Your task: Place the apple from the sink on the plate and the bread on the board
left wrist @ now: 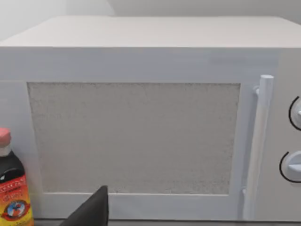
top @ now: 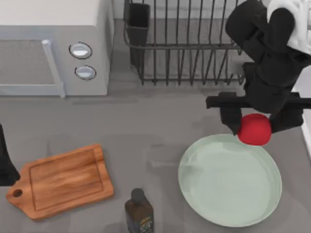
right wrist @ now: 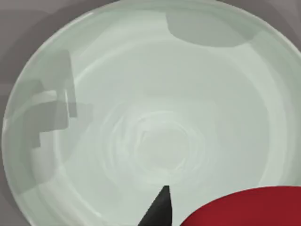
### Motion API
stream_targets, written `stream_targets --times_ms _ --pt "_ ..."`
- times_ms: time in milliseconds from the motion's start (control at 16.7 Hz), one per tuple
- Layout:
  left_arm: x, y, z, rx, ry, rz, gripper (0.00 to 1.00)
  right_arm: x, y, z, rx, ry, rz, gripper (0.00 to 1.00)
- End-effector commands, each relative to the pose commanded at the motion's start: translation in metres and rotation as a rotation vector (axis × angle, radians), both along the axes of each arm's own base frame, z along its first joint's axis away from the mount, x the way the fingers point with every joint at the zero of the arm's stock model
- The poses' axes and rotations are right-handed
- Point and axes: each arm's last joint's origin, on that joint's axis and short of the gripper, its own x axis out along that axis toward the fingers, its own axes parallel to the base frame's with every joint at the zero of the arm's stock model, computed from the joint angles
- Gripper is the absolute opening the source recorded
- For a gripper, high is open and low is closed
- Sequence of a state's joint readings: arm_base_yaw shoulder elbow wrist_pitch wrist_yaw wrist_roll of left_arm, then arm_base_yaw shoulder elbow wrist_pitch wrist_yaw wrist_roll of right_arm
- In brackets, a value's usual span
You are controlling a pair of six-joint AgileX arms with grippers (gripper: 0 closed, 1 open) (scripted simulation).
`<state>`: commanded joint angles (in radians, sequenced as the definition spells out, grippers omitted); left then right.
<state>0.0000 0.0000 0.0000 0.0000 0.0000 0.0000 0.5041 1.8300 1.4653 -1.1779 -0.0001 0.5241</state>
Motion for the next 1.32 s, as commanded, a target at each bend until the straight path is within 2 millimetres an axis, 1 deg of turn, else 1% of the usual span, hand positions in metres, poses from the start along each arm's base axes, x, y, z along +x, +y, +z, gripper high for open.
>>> stream_targets --times_ms 120,240,540,1320 --pt "0.000 0.000 0.000 0.000 0.000 0.000 1.00 -0.019 0.017 0.003 -0.008 0.015 0.003 0.00" --pt "0.000 0.000 0.000 0.000 0.000 0.000 1.00 -0.030 0.027 0.005 -0.013 0.023 0.005 0.00" --pt "0.000 0.000 0.000 0.000 0.000 0.000 1.00 -0.032 0.028 0.005 -0.014 0.024 0.005 0.00" --pt "0.000 0.000 0.000 0.000 0.000 0.000 1.00 -0.032 0.028 0.005 -0.014 0.024 0.005 0.98"
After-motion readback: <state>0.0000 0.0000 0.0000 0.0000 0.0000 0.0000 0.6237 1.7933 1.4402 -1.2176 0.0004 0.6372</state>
